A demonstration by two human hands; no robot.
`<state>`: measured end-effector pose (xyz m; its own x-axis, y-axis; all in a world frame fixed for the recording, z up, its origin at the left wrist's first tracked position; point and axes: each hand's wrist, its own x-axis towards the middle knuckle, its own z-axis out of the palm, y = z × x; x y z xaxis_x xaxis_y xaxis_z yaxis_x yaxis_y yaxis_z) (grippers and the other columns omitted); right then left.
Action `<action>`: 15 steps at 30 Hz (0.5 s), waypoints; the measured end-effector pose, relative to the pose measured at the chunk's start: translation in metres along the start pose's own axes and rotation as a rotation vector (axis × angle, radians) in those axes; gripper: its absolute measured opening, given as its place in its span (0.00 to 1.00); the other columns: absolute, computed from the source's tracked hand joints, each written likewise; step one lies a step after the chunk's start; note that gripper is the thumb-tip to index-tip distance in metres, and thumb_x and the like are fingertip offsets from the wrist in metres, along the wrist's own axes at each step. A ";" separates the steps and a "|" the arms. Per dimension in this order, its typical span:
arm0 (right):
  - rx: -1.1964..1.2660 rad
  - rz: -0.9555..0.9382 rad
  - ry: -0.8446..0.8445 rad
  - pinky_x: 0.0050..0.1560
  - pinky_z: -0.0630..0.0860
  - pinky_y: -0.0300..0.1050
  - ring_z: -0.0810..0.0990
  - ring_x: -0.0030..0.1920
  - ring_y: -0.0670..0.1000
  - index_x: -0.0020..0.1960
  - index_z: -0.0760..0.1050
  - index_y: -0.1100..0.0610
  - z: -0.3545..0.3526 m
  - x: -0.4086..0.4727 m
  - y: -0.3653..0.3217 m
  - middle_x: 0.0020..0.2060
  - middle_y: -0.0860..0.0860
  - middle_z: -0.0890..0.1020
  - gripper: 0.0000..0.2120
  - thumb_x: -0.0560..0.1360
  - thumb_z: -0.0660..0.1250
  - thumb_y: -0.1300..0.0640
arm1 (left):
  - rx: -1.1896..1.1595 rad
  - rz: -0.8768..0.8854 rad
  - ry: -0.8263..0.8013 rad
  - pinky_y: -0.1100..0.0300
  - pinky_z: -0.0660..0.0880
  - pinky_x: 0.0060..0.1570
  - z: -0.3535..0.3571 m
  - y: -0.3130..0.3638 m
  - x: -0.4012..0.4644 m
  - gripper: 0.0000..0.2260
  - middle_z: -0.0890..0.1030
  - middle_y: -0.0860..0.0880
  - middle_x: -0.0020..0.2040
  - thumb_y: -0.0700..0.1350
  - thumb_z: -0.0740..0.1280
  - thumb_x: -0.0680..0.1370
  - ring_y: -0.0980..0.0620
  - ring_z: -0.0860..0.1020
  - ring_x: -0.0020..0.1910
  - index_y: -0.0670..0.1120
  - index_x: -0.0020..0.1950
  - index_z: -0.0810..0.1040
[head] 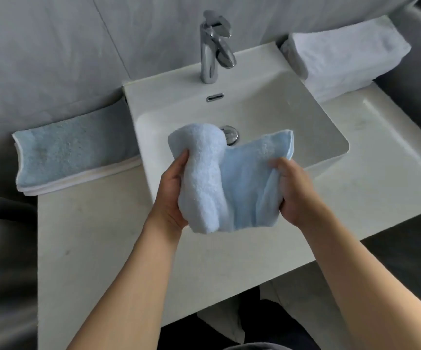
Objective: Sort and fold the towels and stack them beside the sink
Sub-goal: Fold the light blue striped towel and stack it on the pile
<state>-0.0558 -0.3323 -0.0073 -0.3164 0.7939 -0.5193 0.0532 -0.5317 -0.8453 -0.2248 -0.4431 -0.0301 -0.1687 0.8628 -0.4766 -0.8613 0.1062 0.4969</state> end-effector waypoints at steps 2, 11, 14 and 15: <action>-0.017 0.001 0.051 0.49 0.79 0.49 0.83 0.51 0.56 0.52 0.79 0.53 -0.030 0.005 -0.010 0.48 0.54 0.84 0.08 0.76 0.62 0.58 | 0.057 -0.020 0.030 0.49 0.72 0.66 0.025 -0.014 0.009 0.20 0.82 0.42 0.58 0.56 0.62 0.80 0.43 0.79 0.61 0.43 0.60 0.83; -0.026 -0.094 0.125 0.52 0.80 0.51 0.84 0.47 0.52 0.47 0.80 0.51 -0.074 0.036 -0.034 0.44 0.49 0.85 0.07 0.79 0.63 0.57 | 0.079 -0.002 0.055 0.48 0.74 0.65 0.083 -0.015 0.038 0.22 0.80 0.40 0.63 0.55 0.63 0.79 0.42 0.78 0.63 0.42 0.66 0.78; -0.071 -0.183 0.223 0.48 0.77 0.46 0.79 0.43 0.49 0.43 0.77 0.51 -0.086 0.047 -0.046 0.40 0.47 0.81 0.10 0.81 0.62 0.57 | 0.080 0.030 0.024 0.48 0.76 0.61 0.102 -0.020 0.059 0.21 0.80 0.40 0.61 0.54 0.61 0.80 0.42 0.79 0.61 0.42 0.66 0.76; -0.087 -0.220 0.259 0.47 0.76 0.46 0.78 0.43 0.49 0.42 0.76 0.51 -0.094 0.052 -0.049 0.40 0.47 0.80 0.10 0.81 0.61 0.57 | 0.078 0.025 0.021 0.47 0.76 0.62 0.109 -0.025 0.066 0.22 0.80 0.40 0.62 0.54 0.60 0.81 0.41 0.79 0.62 0.42 0.67 0.76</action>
<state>0.0137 -0.2370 -0.0047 -0.0790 0.9411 -0.3286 0.0943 -0.3211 -0.9423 -0.1625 -0.3348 0.0050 -0.2007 0.8553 -0.4777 -0.8170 0.1229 0.5634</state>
